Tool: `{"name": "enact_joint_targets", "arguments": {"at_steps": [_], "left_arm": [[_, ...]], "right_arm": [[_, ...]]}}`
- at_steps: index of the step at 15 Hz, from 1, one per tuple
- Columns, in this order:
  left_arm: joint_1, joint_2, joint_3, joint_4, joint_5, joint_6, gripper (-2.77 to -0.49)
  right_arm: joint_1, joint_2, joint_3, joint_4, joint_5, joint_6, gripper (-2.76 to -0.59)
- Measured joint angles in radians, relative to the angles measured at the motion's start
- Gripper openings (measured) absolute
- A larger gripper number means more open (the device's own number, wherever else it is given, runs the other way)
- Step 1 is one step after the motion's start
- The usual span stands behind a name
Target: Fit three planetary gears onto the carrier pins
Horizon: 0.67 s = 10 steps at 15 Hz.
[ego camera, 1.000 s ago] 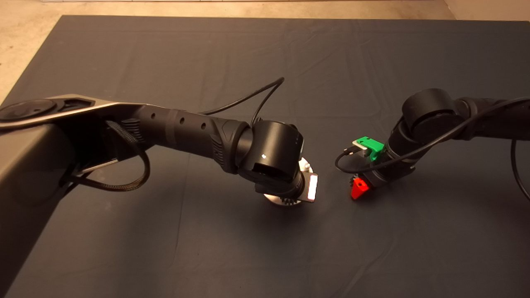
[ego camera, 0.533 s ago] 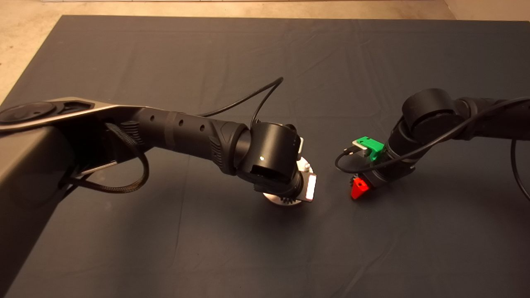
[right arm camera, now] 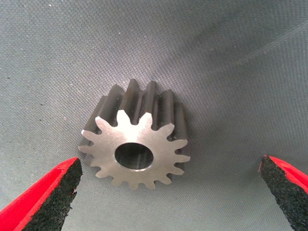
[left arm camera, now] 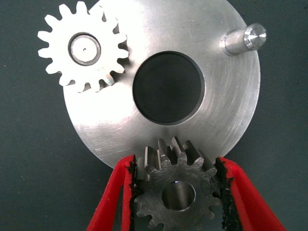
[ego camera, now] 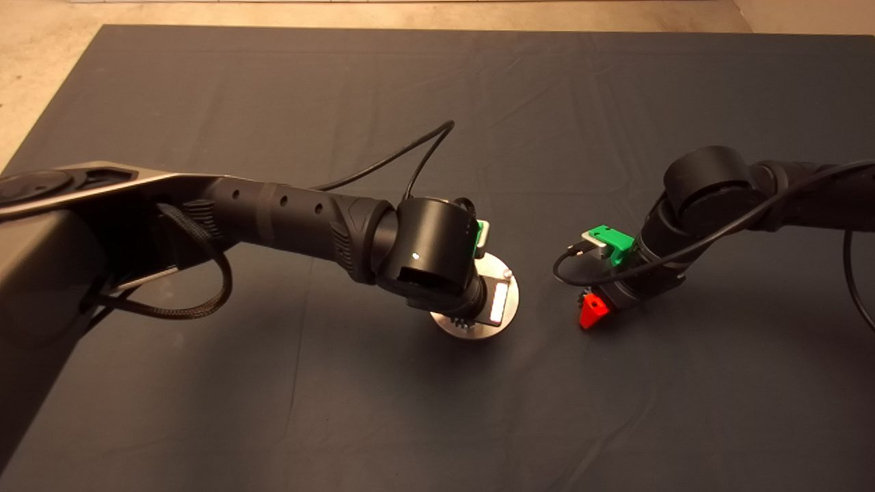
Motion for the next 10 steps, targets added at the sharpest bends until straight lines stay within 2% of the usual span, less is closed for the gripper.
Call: {"name": "enact_joint_targets", "arguments": {"at_steps": [5,10], "left_arm": [[0.013,-0.003,0.000,0.004,0.000,0.006,-2.42],[0.016,-0.003,0.000,0.011,0.000,0.008,-2.42]], "right_arm": [[0.000,0.000,0.000,0.000,0.000,0.000,-0.60],[0.000,0.000,0.000,0.000,0.000,0.000,-0.60]]}}
